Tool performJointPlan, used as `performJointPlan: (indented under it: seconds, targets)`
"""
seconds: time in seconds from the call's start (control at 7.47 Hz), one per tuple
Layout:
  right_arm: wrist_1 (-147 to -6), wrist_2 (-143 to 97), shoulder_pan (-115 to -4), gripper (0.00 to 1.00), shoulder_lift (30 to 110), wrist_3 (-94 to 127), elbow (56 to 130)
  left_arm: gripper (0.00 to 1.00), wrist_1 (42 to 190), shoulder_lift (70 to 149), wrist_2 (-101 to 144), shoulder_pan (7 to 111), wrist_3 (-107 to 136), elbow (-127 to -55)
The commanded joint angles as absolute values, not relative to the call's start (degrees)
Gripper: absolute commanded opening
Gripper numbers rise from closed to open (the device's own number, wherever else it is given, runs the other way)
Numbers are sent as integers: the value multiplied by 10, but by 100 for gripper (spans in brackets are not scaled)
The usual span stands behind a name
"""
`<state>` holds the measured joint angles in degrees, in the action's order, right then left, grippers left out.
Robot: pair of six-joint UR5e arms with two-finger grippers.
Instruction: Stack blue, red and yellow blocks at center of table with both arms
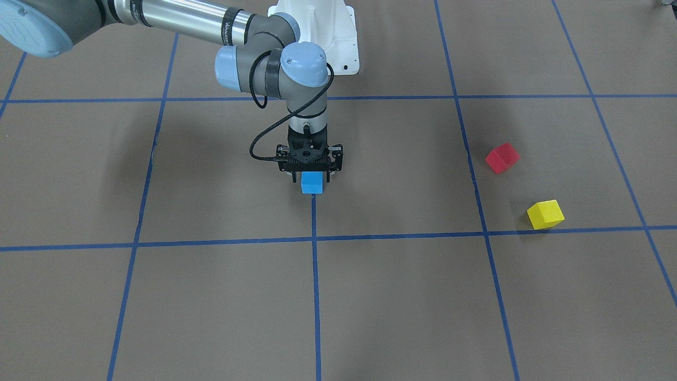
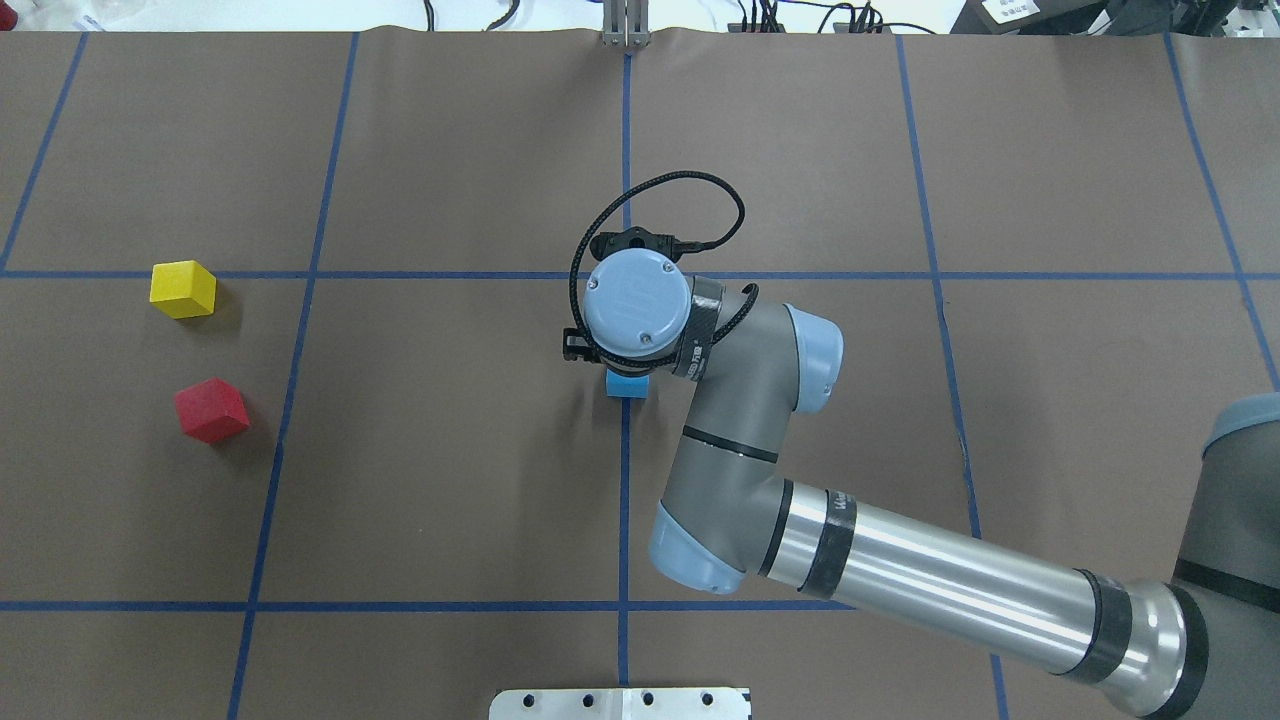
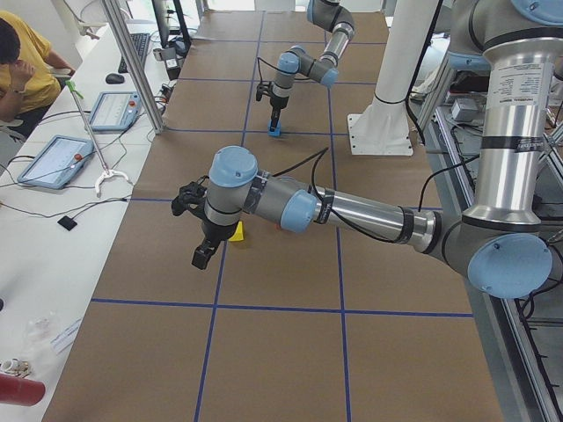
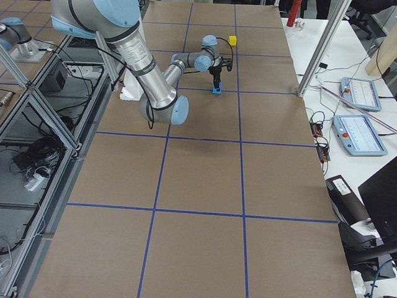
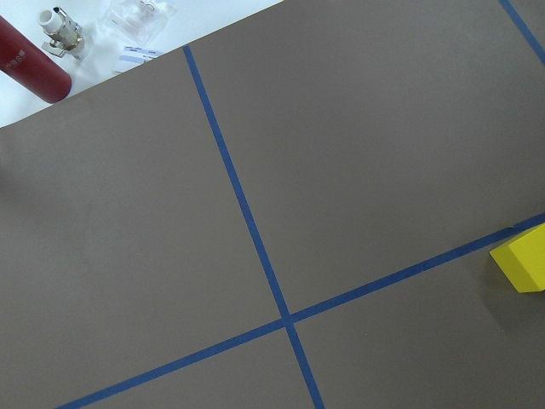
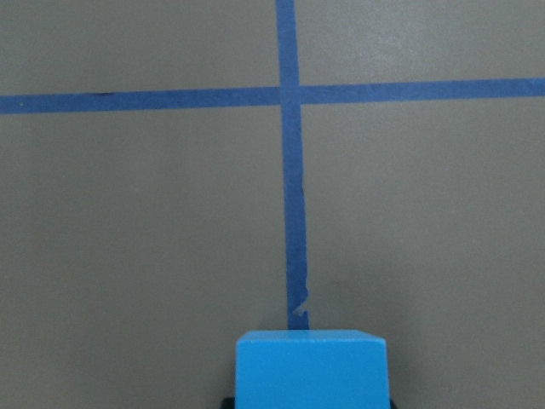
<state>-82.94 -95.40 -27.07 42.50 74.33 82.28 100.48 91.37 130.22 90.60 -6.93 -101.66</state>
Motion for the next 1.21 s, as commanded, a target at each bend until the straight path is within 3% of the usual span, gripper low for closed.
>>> performJointPlan:
  seconds: [0.0,0.27,0.54,1.07]
  targets:
    - [-837,-1029,-368,100,427,737,854,100,1030,917,1302,905,-67,-1026]
    - [-875,-1136,-507,100,458,621,880,100,1106,922,1303,867,29,-1027]
    - [-876,-1245,-645,100,569,420,938,100,1148,923,1303,785,142,-1038]
    - [-867,-1318,-781,100,751,119,980,100,1292,900,1281,620,226,-1036]
